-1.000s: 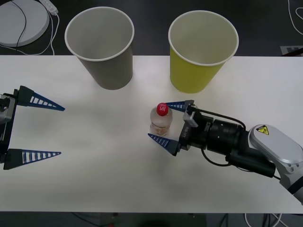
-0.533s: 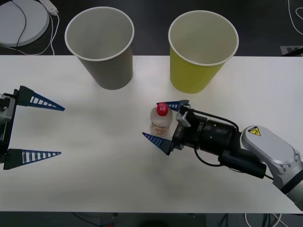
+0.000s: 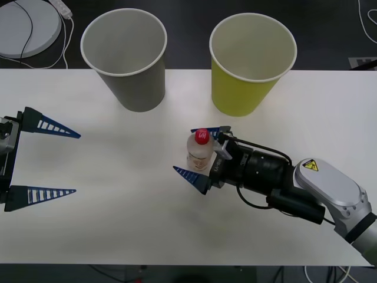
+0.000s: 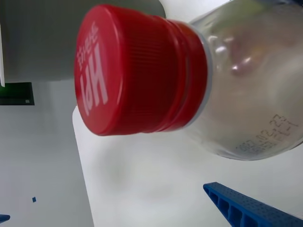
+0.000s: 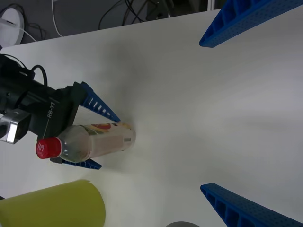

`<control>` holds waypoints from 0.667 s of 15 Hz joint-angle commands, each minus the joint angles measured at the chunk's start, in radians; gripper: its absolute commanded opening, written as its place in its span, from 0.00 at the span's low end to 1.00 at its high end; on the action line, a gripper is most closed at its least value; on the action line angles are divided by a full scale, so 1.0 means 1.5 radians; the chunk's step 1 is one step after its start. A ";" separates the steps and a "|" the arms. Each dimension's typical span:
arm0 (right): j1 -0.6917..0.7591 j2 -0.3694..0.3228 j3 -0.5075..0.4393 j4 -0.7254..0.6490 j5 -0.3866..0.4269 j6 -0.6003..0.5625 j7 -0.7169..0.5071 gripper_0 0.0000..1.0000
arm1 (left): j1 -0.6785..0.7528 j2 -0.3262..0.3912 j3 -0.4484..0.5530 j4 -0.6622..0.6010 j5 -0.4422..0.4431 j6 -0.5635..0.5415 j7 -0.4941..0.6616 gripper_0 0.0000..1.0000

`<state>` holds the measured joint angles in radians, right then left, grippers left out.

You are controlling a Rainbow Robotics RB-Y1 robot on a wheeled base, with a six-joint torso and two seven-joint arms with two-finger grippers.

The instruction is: Put the can into the green bin and the plastic bottle into the gray bin

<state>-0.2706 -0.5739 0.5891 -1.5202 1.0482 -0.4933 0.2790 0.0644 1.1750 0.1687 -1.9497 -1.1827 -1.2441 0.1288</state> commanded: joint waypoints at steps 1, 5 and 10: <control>-0.001 0.002 0.000 0.000 0.014 0.000 0.000 0.01 | 0.000 0.000 0.000 0.000 0.000 0.000 0.000 1.00; 0.000 0.002 0.000 0.000 0.014 0.001 0.000 0.00 | 0.000 0.000 0.000 0.000 0.000 0.000 0.000 1.00; 0.000 -0.002 0.000 0.000 0.014 0.001 -0.003 0.00 | 0.000 0.000 0.000 0.000 0.000 0.000 0.000 1.00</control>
<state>-0.2702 -0.5754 0.5890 -1.5202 1.0692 -0.4923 0.2753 0.0644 1.1750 0.1687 -1.9497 -1.1827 -1.2441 0.1288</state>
